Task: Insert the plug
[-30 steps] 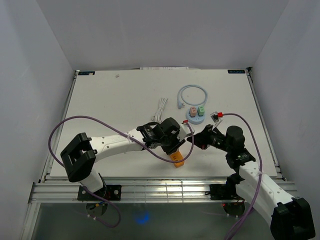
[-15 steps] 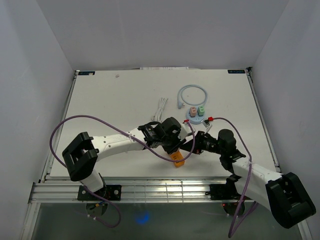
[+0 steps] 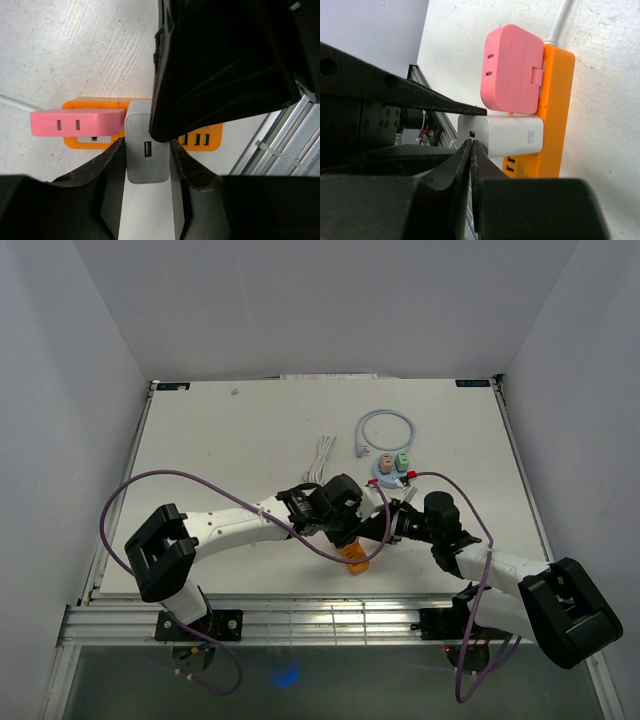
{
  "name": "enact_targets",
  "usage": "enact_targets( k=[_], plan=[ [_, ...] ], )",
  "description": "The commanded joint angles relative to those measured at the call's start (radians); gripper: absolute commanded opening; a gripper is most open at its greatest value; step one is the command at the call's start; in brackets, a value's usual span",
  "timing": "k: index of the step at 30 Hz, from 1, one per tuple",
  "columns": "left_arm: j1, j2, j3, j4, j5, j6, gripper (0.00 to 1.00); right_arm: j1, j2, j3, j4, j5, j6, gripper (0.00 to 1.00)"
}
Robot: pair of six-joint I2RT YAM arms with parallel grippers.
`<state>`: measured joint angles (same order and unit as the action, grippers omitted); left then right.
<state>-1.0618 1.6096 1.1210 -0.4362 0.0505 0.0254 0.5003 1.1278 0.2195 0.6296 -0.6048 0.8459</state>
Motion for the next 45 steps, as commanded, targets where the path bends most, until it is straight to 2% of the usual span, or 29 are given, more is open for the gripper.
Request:
enact_targets(
  k=[1,6,11,20,25,30,32,34,39,41,45],
  plan=[
    [-0.006,0.036,-0.033,-0.044,0.038,-0.015,0.0,0.021,0.029,0.058,-0.008,0.039,-0.014,0.08],
    [-0.006,0.03,-0.076,-0.013,0.04,-0.058,0.0,0.069,0.099,0.119,-0.155,0.125,-0.062,0.08],
    [-0.006,0.029,-0.107,0.019,0.049,-0.074,0.0,0.076,0.113,0.089,-0.168,0.164,-0.057,0.08],
    [-0.006,0.018,-0.098,0.022,0.042,-0.076,0.0,0.076,0.043,0.084,-0.202,0.186,-0.067,0.08],
    [-0.006,0.021,-0.082,0.014,0.04,-0.073,0.0,0.078,-0.002,0.193,-0.283,0.183,-0.102,0.08],
    [-0.006,0.018,-0.09,0.016,0.031,-0.076,0.0,0.07,-0.106,0.328,-0.503,0.298,-0.204,0.08],
    [-0.006,0.009,-0.09,0.014,0.023,-0.079,0.0,0.057,-0.126,0.36,-0.542,0.321,-0.223,0.08],
    [-0.006,0.0,-0.087,0.013,0.018,-0.079,0.13,0.047,-0.137,0.363,-0.56,0.32,-0.234,0.08],
    [-0.006,-0.016,-0.076,0.01,0.003,-0.076,0.27,0.027,-0.163,0.336,-0.562,0.312,-0.232,0.08],
    [-0.006,-0.023,-0.075,0.008,-0.004,-0.076,0.36,0.021,-0.172,0.328,-0.564,0.312,-0.231,0.08],
    [-0.006,-0.034,-0.07,0.002,-0.014,-0.076,0.46,0.011,-0.189,0.317,-0.573,0.313,-0.237,0.08]
  ],
)
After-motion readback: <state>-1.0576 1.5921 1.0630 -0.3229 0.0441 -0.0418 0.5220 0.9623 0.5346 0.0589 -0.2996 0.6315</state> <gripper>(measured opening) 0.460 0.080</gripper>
